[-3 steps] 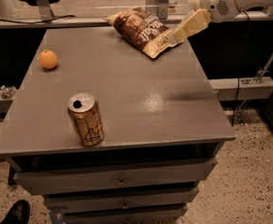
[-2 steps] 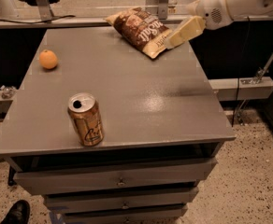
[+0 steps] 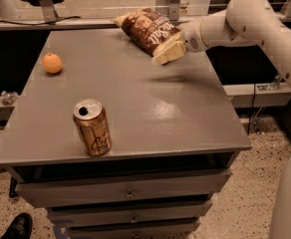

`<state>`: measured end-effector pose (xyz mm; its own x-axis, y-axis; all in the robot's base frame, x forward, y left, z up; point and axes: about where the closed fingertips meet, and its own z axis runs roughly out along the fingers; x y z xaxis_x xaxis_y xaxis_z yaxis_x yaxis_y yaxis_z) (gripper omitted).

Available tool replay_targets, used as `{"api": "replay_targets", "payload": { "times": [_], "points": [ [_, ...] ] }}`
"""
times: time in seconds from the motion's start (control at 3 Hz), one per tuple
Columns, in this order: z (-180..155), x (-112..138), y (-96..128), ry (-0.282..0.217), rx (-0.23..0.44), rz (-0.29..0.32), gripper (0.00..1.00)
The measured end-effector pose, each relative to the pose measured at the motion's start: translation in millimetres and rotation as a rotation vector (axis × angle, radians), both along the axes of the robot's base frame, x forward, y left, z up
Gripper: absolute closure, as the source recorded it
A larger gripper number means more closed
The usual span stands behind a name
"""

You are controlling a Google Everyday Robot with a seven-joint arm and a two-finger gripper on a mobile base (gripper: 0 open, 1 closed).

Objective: Move brown chip bag near orange can

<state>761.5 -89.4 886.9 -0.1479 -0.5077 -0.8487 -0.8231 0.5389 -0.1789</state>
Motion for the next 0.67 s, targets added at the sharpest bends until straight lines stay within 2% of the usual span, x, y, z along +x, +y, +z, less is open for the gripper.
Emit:
{"api": "replay_targets", "payload": {
  "times": [0.33, 0.67],
  "points": [
    [-16.6, 40.4, -1.8, -0.053, -0.014, -0.063, 0.0],
    [-26.2, 71.0, -7.3, -0.083, -0.023, -0.112, 0.0]
  ]
}}
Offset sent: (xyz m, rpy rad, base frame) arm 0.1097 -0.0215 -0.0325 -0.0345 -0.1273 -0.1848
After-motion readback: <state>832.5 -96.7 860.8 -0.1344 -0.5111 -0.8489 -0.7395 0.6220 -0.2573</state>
